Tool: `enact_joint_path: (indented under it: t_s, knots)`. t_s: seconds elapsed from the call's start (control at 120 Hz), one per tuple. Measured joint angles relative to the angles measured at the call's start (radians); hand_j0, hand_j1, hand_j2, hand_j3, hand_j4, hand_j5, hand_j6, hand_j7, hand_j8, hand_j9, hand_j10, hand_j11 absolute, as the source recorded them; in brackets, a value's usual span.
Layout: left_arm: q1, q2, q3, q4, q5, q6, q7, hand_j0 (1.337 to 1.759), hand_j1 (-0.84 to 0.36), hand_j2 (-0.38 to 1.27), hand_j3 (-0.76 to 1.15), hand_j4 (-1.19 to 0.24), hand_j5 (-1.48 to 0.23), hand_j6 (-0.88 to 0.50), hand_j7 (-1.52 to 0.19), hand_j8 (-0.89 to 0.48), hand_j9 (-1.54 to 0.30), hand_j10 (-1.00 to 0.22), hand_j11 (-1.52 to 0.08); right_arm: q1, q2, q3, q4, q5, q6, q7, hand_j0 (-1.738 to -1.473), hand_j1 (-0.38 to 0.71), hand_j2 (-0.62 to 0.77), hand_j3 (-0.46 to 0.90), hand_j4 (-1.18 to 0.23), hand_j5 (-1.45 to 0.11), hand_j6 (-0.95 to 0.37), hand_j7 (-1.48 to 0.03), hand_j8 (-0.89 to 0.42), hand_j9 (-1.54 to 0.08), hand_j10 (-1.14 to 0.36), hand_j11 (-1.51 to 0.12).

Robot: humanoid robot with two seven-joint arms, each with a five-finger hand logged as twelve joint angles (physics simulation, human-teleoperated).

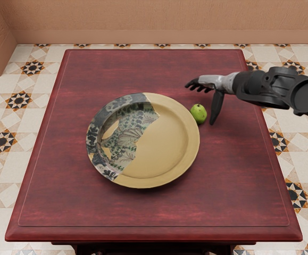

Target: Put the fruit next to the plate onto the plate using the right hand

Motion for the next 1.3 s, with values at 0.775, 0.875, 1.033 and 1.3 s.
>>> enact_joint_path:
  t_s: [0.775,0.875,1.033,1.3]
  knots:
    - [0.000,0.000,0.000,0.000,0.000,0.000,0.000,1.658,0.33,0.00,0.00,-0.01,-0.02,-0.01,-0.02,-0.01,-0.02,-0.01,-0.02,-0.038,-0.061,-0.013,0.005,-0.014,0.002,0.189,-1.658,-0.19,-0.03,0.00,-0.14,-0.17,-0.14,-0.17,-0.14,-0.17,-0.14,-0.17]
    - [0.000,0.000,0.000,0.000,0.000,0.000,0.000,1.658,0.33,0.00,0.00,-0.01,-0.02,-0.01,-0.02,-0.01,-0.02,-0.01,-0.02,-0.040,-0.063,-0.013,0.005,-0.014,0.002,0.219,-1.658,-0.21,-0.02,0.00,-0.12,-0.15,-0.12,-0.15,-0.12,-0.15,-0.12,-0.15]
    - [0.000,0.000,0.000,0.000,0.000,0.000,0.000,1.658,0.33,0.00,0.00,-0.01,-0.02,-0.01,-0.02,-0.01,-0.02,-0.01,-0.02,-0.041,-0.064,-0.012,0.006,-0.012,0.002,0.237,-1.658,-0.24,-0.02,0.00,-0.09,-0.12,-0.09,-0.12,-0.09,-0.12,-0.09,-0.12]
    - [0.000,0.000,0.000,0.000,0.000,0.000,0.000,1.658,0.33,0.00,0.00,-0.01,-0.02,-0.01,-0.02,-0.01,-0.02,-0.01,-0.02,-0.046,-0.058,-0.005,0.009,0.000,-0.001,0.234,-1.658,-0.29,-0.01,0.00,-0.06,-0.07,-0.06,-0.07,-0.06,-0.07,-0.05,-0.07]
